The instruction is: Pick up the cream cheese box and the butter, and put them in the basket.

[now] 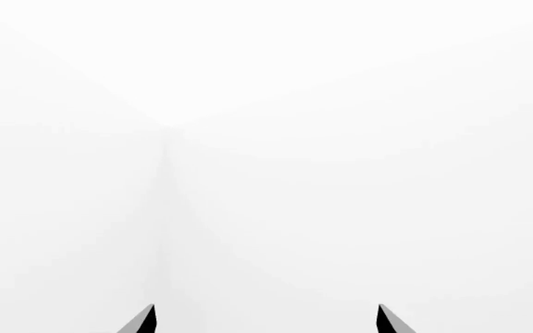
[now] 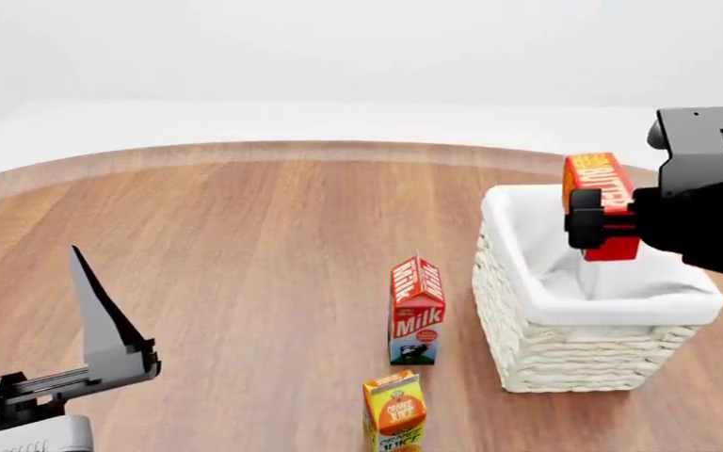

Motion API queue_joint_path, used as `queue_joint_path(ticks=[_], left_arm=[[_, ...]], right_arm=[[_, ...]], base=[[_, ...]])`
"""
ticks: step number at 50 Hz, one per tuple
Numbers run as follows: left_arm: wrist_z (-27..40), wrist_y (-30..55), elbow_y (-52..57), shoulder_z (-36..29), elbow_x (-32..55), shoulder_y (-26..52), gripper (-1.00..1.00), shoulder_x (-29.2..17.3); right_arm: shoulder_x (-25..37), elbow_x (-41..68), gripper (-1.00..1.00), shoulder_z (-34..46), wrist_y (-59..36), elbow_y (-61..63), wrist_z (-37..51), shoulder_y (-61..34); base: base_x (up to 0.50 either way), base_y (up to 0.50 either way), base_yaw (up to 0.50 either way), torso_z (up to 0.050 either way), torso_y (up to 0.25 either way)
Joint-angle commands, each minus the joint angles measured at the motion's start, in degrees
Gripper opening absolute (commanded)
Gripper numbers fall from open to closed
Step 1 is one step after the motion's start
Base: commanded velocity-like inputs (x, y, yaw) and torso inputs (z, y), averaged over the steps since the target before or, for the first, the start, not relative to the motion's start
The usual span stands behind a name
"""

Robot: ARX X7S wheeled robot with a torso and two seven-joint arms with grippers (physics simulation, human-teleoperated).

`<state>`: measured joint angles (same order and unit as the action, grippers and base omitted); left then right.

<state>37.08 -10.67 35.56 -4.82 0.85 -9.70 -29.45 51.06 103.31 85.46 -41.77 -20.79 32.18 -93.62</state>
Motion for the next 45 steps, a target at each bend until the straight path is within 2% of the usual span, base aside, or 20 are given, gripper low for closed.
queue_joint_path(ticks=[1, 31, 32, 45], left_arm=[[0.0, -0.2, -0.3, -0.1, -0.1, 0.0, 1.0, 0.0], [0.0, -0.1, -0.7, -0.8, -0.3, 0.3, 1.0, 0.0], [0.0, -0.2, -0.7, -0.8, -0.3, 0.3, 1.0, 0.0], [0.0, -0.2, -0.8, -1.0, -0.4, 0.4, 1.0, 0.0]], right_arm=[[-1.4, -4.1, -1.0, -1.2, 1.1, -3.4, -1.8, 0.5], [-4.5, -6.0, -1.0, 0.1, 1.5, -7.9, -4.3, 2.7], [-4.4, -6.0, 1.0, 0.1, 1.5, -8.0, -4.2, 2.6], [-4.4, -6.4, 1.0, 0.1, 1.2, -8.5, -3.5, 2.3]], base=[[0.0, 0.0, 0.0, 0.0, 0.0], [0.0, 0.0, 0.0, 0.0, 0.001], [0.0, 0.0, 0.0, 0.0, 0.0], [0.0, 0.0, 0.0, 0.0, 0.0]])
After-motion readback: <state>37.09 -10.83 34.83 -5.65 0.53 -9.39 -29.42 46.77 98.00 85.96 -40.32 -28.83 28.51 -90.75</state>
